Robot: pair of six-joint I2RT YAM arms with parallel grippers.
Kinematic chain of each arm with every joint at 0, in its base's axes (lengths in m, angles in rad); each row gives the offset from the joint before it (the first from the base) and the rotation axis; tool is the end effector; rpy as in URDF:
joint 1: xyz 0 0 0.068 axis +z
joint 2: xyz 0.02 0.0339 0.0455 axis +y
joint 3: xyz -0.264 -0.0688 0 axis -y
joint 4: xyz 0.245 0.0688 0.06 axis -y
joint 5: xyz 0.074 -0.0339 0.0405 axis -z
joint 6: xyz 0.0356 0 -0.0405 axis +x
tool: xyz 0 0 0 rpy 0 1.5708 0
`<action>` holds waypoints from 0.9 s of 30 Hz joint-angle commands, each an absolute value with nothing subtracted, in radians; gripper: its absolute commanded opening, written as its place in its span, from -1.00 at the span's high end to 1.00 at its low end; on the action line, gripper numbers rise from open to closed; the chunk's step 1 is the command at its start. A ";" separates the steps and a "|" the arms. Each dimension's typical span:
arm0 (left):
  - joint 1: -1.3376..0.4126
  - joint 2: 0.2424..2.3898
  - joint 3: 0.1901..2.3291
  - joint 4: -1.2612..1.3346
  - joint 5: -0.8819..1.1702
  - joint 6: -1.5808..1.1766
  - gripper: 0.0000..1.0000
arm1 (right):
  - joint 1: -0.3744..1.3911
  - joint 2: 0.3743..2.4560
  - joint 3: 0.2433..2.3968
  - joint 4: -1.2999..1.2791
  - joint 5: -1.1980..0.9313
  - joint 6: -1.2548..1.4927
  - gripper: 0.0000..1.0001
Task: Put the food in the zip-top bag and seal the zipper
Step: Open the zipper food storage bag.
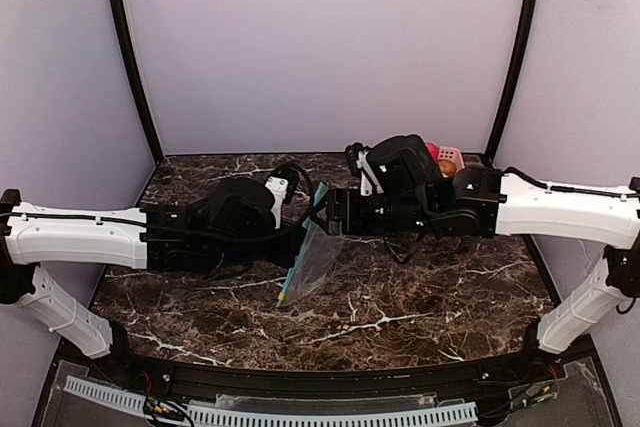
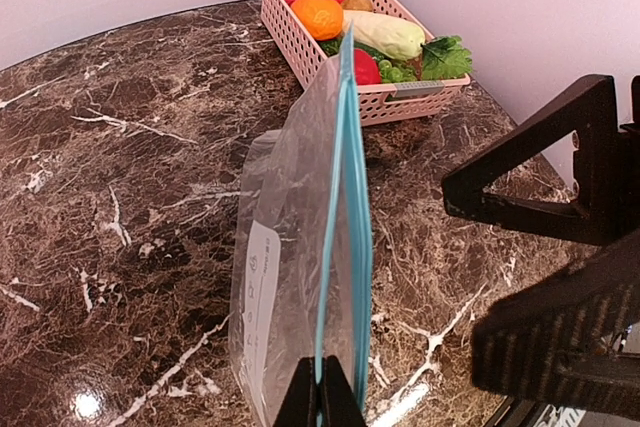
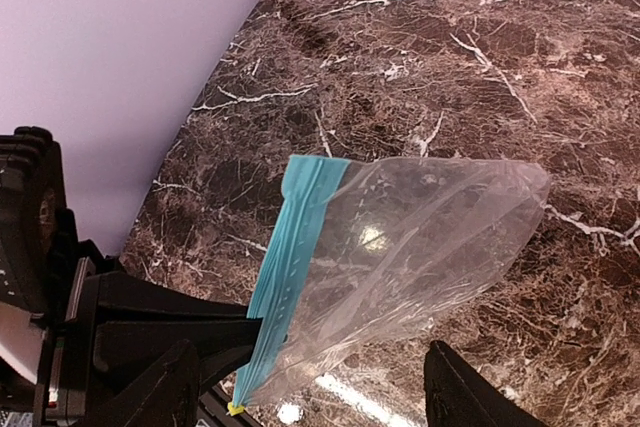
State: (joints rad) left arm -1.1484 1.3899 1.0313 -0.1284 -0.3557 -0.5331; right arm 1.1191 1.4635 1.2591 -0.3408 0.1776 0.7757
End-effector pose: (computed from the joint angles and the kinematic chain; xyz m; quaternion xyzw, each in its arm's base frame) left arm 0.1416 -0.2848 0.2931 0.1684 0.8313 -0.2772 0.4515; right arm 0.1528 0.3005 0.3285 -0.1054 0.8626 0.3516 0.3480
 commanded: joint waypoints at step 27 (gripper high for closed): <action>-1.154 1.364 0.988 -0.080 -0.378 -0.556 0.99 | 1.129 1.603 1.334 -0.425 0.350 0.793 -0.02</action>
